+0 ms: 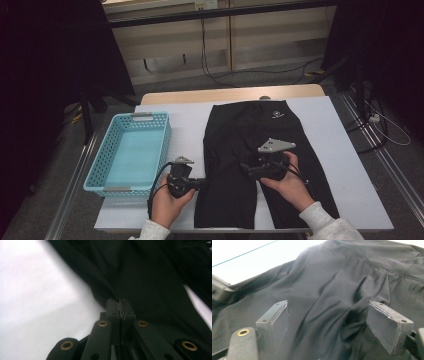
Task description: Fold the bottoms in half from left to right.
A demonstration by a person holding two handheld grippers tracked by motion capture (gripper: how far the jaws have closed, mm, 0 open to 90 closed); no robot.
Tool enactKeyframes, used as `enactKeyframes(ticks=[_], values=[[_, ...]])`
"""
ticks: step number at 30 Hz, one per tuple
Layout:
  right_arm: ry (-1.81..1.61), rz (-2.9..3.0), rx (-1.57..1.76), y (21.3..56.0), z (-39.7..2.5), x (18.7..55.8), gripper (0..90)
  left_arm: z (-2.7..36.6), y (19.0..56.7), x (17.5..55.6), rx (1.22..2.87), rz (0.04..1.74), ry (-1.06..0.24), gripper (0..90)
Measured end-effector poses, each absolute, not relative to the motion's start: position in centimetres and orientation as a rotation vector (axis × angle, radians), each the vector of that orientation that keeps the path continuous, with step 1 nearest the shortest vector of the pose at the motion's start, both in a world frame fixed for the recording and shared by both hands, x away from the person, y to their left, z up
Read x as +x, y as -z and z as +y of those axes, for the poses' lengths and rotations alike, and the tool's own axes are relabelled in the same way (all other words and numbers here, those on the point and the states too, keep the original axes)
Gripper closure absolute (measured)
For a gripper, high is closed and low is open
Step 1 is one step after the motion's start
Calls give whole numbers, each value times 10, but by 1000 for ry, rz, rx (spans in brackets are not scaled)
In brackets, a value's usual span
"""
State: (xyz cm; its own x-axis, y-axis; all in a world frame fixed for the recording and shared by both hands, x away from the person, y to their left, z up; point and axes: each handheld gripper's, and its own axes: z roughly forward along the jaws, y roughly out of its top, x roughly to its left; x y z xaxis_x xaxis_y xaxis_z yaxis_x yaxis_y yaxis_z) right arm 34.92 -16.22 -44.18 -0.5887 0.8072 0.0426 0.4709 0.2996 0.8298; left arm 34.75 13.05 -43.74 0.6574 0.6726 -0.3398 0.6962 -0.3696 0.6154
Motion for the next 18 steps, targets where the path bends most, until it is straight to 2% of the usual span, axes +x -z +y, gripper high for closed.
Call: enactKeyframes(ticks=[8, 18], values=[[-1202, 2184, 1183, 444, -146, 371, 179, 119, 431, 345, 2101, 991, 63, 882], [-1197, 2223, 1172, 445, -119, 394, 172, 116, 423, 341, 2083, 952, 28, 882]])
